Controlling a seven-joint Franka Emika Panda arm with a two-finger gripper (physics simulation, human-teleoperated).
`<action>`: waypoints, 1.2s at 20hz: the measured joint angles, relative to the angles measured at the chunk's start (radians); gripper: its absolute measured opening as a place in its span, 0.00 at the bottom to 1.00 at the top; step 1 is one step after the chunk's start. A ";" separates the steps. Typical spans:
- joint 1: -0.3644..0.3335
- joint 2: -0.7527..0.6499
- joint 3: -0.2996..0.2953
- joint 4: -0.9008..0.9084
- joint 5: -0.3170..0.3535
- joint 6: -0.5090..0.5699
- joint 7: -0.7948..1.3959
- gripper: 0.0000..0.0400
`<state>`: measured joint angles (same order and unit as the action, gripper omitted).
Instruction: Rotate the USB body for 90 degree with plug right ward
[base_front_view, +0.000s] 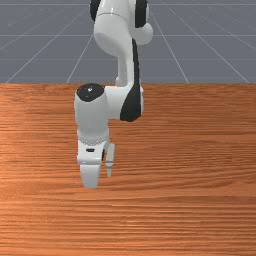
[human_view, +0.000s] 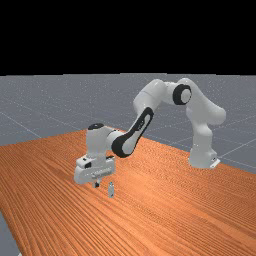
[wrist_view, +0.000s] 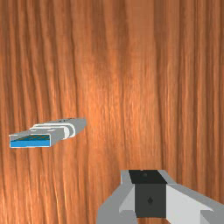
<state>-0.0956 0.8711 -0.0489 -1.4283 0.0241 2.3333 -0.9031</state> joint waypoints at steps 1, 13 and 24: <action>0.012 -0.003 -0.003 -0.006 0.001 0.002 0.026 0.00; 0.151 -0.017 0.003 -0.031 -0.011 0.009 0.187 0.00; -0.022 0.010 0.022 0.022 -0.010 -0.011 -0.096 0.00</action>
<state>-0.1179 0.8814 -0.0273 -1.4063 0.0143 2.3224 -0.9995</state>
